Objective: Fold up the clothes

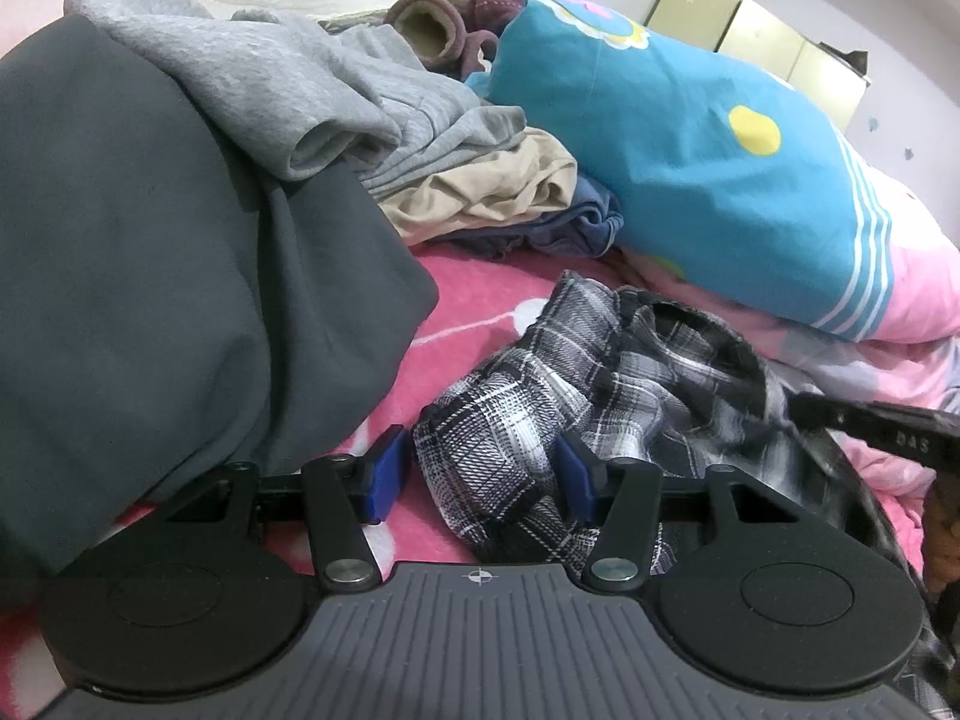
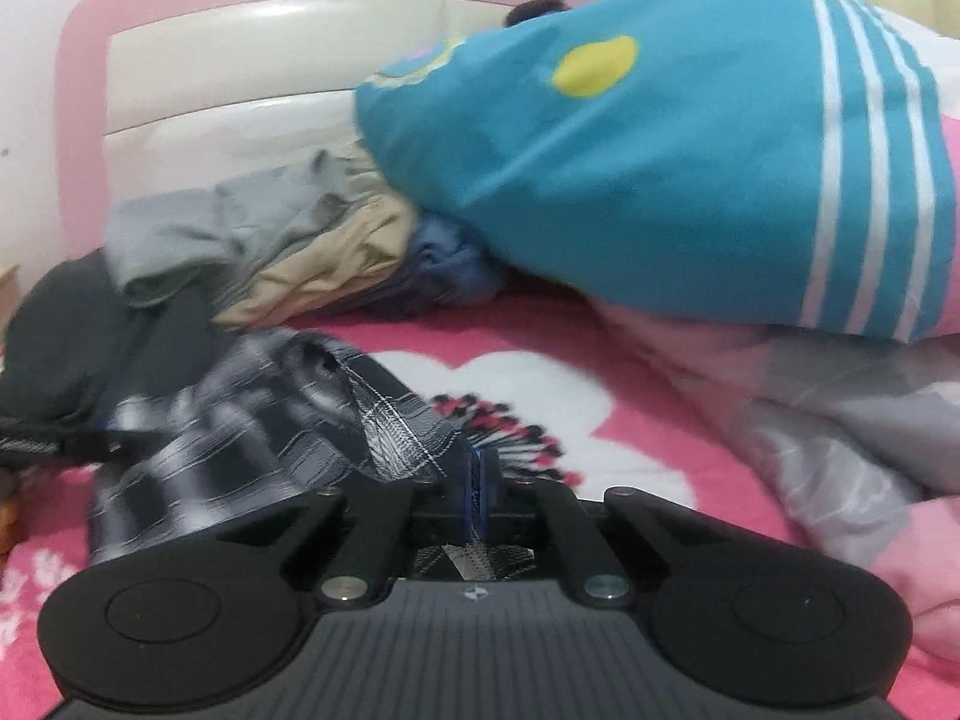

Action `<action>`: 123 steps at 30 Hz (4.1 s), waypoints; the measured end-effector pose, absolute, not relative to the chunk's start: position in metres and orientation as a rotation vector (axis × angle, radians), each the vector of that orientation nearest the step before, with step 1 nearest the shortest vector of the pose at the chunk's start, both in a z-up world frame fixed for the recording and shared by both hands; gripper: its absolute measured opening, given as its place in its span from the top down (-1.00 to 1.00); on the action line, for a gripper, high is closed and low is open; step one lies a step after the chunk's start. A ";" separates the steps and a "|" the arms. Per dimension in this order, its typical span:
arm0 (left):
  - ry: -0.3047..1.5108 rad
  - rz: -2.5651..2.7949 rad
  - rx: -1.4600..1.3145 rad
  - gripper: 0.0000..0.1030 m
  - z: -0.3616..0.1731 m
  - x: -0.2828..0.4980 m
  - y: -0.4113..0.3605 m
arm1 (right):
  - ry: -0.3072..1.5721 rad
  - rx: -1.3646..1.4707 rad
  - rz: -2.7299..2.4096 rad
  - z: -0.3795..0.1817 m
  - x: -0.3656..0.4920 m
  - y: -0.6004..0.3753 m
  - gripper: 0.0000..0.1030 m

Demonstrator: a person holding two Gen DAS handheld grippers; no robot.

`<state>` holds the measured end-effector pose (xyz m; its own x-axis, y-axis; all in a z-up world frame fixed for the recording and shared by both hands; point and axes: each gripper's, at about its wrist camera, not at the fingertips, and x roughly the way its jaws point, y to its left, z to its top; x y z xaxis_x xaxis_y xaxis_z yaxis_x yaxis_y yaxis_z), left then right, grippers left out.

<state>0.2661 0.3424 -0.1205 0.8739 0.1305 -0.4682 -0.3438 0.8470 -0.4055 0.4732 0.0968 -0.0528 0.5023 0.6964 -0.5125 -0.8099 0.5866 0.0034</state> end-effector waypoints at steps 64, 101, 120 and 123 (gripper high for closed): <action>0.616 0.210 -0.193 0.09 -0.117 0.337 0.150 | 0.562 -0.385 0.358 -0.086 0.391 -0.198 1.00; 0.606 -0.227 0.015 0.09 -0.085 0.364 -0.055 | 0.663 -0.359 0.391 -0.052 0.210 -0.277 0.95; 0.620 -0.216 -0.001 0.08 -0.125 0.373 -0.066 | 0.630 -0.361 0.321 -0.080 0.207 -0.272 0.81; 0.620 -0.216 -0.005 0.08 -0.126 0.374 -0.065 | 0.635 -0.332 0.295 -0.076 0.208 -0.281 0.98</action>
